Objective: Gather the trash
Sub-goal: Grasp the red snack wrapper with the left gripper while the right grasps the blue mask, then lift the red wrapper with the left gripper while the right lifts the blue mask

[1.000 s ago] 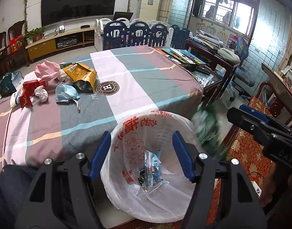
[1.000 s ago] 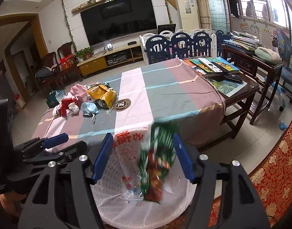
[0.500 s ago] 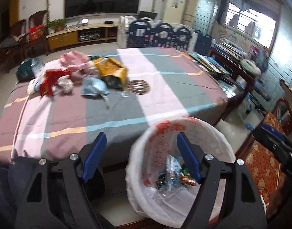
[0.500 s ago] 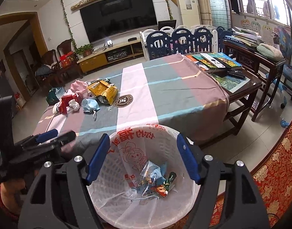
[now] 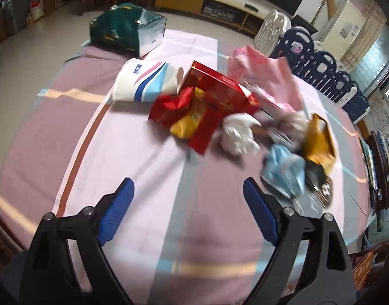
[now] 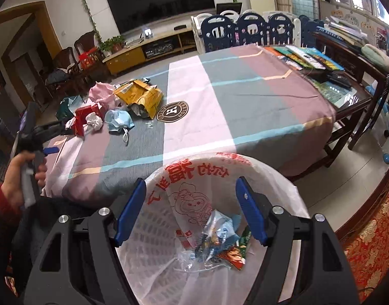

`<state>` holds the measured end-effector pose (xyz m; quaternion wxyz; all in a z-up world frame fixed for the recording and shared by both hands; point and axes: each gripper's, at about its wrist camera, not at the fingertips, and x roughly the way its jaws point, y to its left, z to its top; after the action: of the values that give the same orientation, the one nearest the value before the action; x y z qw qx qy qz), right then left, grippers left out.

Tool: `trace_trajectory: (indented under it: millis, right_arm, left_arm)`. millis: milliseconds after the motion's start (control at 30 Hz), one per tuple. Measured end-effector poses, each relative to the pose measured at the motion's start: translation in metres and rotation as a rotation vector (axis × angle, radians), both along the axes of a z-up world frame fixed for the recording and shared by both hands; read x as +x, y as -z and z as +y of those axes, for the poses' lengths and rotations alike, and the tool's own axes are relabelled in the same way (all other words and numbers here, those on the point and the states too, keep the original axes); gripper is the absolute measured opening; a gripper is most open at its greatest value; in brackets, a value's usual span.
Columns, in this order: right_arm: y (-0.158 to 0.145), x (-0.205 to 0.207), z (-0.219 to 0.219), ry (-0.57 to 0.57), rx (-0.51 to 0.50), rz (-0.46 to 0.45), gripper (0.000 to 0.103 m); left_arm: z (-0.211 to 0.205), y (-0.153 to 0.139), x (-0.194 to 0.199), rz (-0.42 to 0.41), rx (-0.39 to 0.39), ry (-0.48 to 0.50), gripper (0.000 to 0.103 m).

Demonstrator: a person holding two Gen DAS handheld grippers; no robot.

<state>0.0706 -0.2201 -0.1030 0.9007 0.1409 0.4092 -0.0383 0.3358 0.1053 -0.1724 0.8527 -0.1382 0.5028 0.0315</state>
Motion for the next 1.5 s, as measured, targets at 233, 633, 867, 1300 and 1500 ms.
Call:
trace_trajectory:
  millis: [233,633,867,1300,1500]
  right_arm:
    - [0.009,0.054,0.02,-0.064,0.014,0.042,0.072]
    - [0.04,0.218,0.111,-0.284,0.01,0.037,0.072]
    - [0.081,0.287,0.163,-0.373,-0.098,0.153,0.064]
    - [0.055,0.217,0.149,-0.432,0.01,0.123,0.072]
    - [0.076,0.23,0.148,-0.397,-0.025,0.183,0.072]
  left_arm:
    - [-0.01,0.025,0.066,0.009,0.044,0.113,0.039]
    - [-0.007,-0.02,-0.044,-0.168,-0.067,0.157,0.015]
    - [-0.01,-0.009,-0.073,-0.137,-0.122,0.152,0.015]
    - [-0.026,0.008,-0.066,-0.076,-0.11,0.188,0.016]
    - [-0.018,0.016,-0.066,-0.052,-0.145,0.167,0.018]
